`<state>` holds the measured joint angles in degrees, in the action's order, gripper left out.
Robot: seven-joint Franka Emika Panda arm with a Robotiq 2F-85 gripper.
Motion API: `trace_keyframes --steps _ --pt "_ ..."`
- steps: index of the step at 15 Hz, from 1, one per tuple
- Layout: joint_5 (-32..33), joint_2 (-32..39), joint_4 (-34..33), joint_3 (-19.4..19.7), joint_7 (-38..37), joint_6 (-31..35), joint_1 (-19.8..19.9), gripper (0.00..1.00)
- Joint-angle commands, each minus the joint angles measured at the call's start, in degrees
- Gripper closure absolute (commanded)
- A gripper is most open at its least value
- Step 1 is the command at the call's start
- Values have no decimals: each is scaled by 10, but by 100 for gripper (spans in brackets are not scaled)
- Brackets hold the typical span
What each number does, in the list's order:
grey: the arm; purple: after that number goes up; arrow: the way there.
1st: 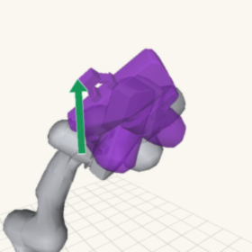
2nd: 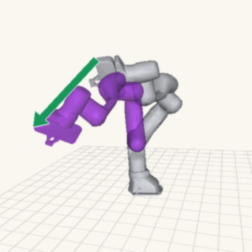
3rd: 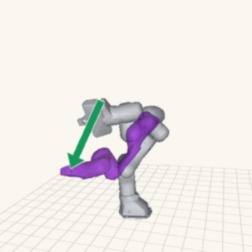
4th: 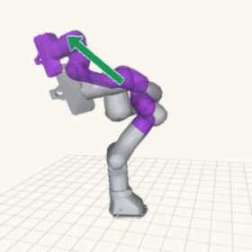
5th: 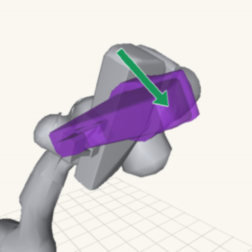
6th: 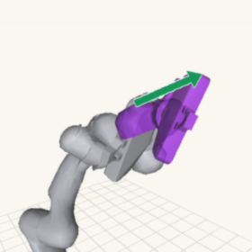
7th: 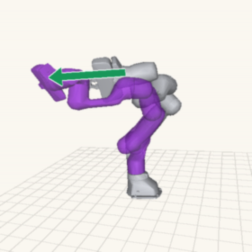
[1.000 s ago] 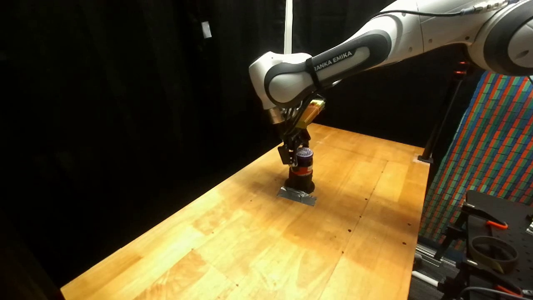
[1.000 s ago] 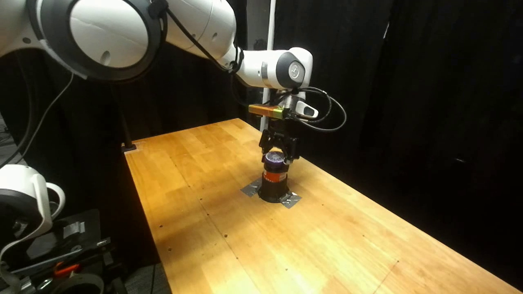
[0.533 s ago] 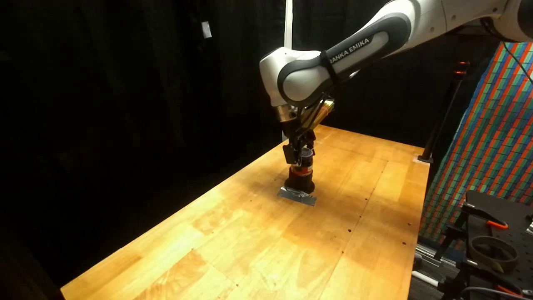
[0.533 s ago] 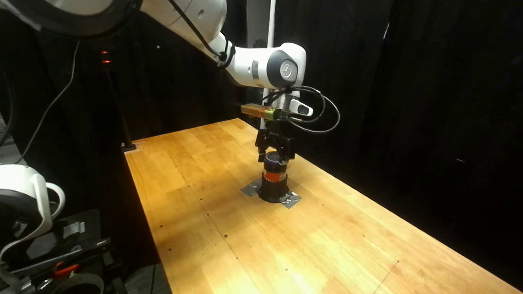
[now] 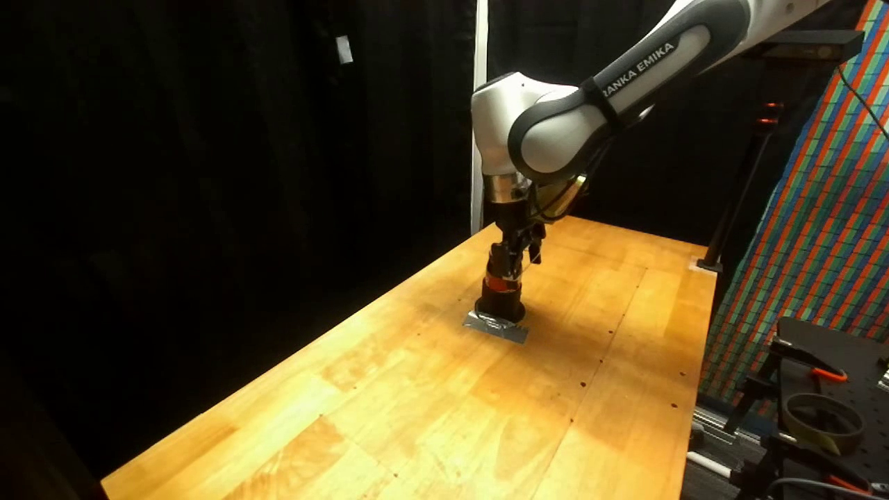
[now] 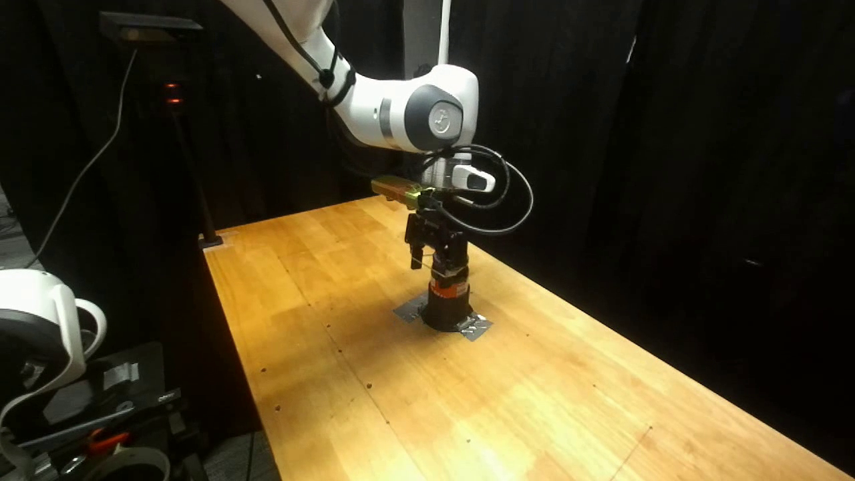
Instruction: Put the rubber band around the brown cup
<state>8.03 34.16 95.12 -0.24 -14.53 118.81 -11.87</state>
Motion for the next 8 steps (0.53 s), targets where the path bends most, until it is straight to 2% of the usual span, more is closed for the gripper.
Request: trace_keyframes --steps 1,2,6,8 --pt "11 -82 138 2 -28 114 -1 25" --pt "20 -93 167 6 -35 164 -4 27" --pt "49 -139 283 23 -62 341 -12 58" --pt "105 -165 345 61 -103 440 -39 73"
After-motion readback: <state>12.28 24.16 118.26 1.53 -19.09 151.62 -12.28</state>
